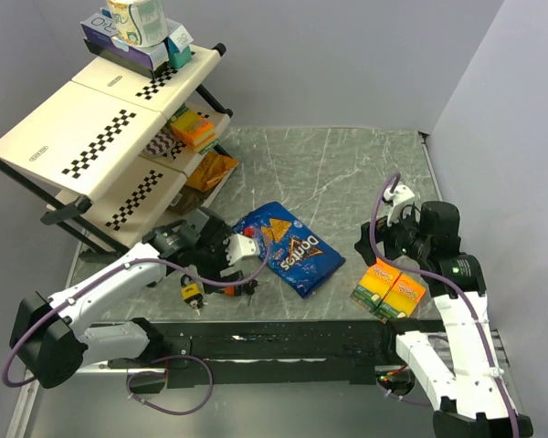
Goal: Lock with the key
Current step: Pick up the lock from the center of the board.
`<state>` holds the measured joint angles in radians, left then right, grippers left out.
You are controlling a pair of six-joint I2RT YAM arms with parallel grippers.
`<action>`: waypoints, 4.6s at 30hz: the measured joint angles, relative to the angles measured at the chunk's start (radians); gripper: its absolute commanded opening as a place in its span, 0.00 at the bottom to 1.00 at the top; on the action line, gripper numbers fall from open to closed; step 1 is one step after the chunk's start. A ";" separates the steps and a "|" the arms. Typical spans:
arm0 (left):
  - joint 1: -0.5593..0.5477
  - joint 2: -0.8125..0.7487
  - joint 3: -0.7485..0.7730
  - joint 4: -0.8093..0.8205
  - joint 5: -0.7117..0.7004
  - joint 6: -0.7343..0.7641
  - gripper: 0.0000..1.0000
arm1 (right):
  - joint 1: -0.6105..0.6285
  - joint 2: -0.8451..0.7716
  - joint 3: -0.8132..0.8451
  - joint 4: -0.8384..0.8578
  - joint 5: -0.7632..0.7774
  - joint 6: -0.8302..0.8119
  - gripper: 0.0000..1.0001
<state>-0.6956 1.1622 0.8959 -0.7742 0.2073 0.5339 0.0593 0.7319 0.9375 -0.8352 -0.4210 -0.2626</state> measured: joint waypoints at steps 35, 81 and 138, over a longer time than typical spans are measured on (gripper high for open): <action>-0.030 0.153 -0.278 0.379 0.081 0.267 0.80 | 0.000 0.056 0.018 -0.010 -0.041 0.016 1.00; -0.248 0.037 0.189 0.201 0.195 0.108 0.22 | 0.179 0.354 0.017 0.266 -0.528 0.414 1.00; -0.371 0.040 0.185 0.296 -0.022 0.180 0.70 | 0.418 0.579 -0.102 0.704 -0.777 0.834 0.00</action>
<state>-1.0668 1.2018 1.0809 -0.4786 0.1852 0.7139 0.4774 1.3113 0.8352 -0.1314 -1.1980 0.5713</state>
